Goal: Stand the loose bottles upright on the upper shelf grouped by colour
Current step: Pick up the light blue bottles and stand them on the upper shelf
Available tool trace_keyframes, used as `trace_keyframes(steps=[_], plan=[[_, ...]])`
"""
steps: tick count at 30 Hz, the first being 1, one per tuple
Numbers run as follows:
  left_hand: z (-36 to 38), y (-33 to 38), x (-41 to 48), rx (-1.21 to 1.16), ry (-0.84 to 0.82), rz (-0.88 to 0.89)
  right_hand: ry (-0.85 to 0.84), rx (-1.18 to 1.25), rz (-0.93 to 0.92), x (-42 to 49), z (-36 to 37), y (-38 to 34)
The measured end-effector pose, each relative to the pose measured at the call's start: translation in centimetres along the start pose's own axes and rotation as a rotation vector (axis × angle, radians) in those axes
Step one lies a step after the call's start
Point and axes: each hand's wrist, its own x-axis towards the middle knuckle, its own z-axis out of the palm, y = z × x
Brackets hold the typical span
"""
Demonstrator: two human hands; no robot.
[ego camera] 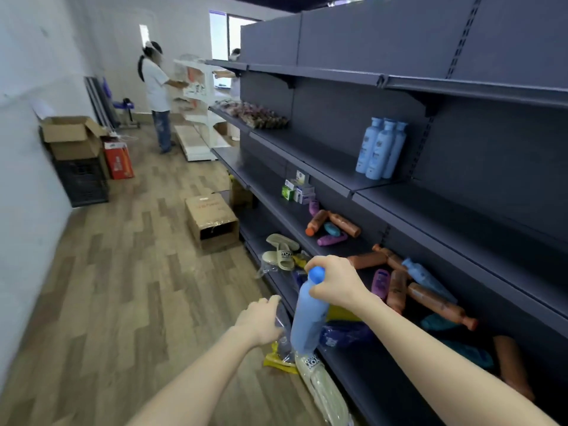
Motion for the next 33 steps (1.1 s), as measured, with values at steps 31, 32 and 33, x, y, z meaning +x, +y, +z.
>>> trace_keyframes(steps=[31,32,33], plan=[[-3.9,11.2,-7.4,-0.857,0.604,0.129,0.320,0.682,-0.375,-4.8,-14.2,-6.1],[-4.2,11.5,-7.5,-0.867,0.616,0.128,0.298,0.708,-0.379,-4.7,-14.7,-5.8],[-4.4,11.8,-7.6,-0.870,0.627,0.130,0.283,0.735,-0.389,-4.7,-15.2,-5.5]])
